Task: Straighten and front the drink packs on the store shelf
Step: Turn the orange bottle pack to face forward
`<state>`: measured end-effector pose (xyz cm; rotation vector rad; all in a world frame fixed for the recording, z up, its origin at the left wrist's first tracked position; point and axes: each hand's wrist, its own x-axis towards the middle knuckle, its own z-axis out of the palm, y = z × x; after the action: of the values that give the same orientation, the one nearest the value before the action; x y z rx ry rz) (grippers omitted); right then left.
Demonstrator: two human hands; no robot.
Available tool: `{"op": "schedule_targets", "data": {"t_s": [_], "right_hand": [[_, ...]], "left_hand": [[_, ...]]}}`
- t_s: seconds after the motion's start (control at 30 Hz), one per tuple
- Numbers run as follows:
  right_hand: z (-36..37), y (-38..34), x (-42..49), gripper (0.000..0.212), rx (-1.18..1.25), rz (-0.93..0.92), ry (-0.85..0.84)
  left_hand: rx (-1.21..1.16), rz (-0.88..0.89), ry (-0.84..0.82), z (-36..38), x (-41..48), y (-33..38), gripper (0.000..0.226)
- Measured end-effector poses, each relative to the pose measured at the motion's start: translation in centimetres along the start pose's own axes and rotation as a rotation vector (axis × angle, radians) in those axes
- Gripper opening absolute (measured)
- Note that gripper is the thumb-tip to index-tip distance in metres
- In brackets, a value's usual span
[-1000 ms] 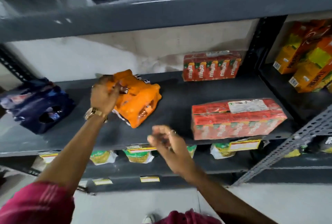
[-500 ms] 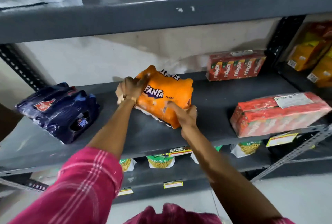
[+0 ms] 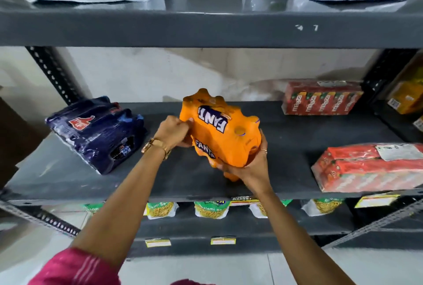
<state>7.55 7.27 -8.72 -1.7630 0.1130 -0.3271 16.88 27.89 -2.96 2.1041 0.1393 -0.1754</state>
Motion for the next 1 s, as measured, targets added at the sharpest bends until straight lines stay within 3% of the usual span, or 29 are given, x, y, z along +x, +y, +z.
{"op": "schedule_targets", "data": {"t_s": [0.1, 0.17, 0.23, 0.3, 0.37, 0.43, 0.57, 0.7, 0.8, 1.0], "right_hand": [[1.3, -0.4, -2.5, 0.111, 0.096, 0.014, 0.11], [2.2, -0.4, -5.1, 0.079, 0.192, 0.008, 0.159], [2.6, -0.2, -6.7, 0.056, 0.242, 0.013, 0.19], [1.8, 0.6, -5.4, 0.068, 0.266, 0.088, 0.253], [0.4, 0.8, -2.5, 0.106, 0.239, 0.181, 0.234], [-1.3, 0.9, 0.6, 0.124, 0.104, 0.165, 0.135], [-3.8, 0.1, 4.3, 0.096, -0.05, 0.136, -0.161], [-4.5, 0.6, 3.6, 0.101, -0.066, 0.159, -0.136], [-5.4, 1.9, 0.9, 0.085, -0.082, 0.133, -0.084], [-8.9, 3.8, -4.6, 0.065, -0.206, 0.089, -0.135]], "left_hand": [[-0.189, -0.002, -0.196, 1.0, -0.5, 1.4, 0.063], [-0.342, 0.071, -0.433, 2.1, -1.5, 1.5, 0.061], [-0.567, 0.042, -0.491, 2.3, -1.3, 0.7, 0.064], [-0.592, 0.1, -0.258, 1.4, -0.9, -0.2, 0.06], [-0.507, 0.184, -0.008, 0.7, -1.0, -1.4, 0.054], [-0.49, 0.201, 0.055, 1.0, -2.3, -2.9, 0.059], [-0.477, 0.194, 0.171, 4.1, -6.7, -6.3, 0.062], [-0.296, 0.243, 0.124, 7.5, -10.0, -7.6, 0.089], [-0.079, 0.237, 0.1, 7.5, -10.1, -7.7, 0.104], [0.061, 0.254, 0.117, 7.1, -11.0, -9.1, 0.086]]}}
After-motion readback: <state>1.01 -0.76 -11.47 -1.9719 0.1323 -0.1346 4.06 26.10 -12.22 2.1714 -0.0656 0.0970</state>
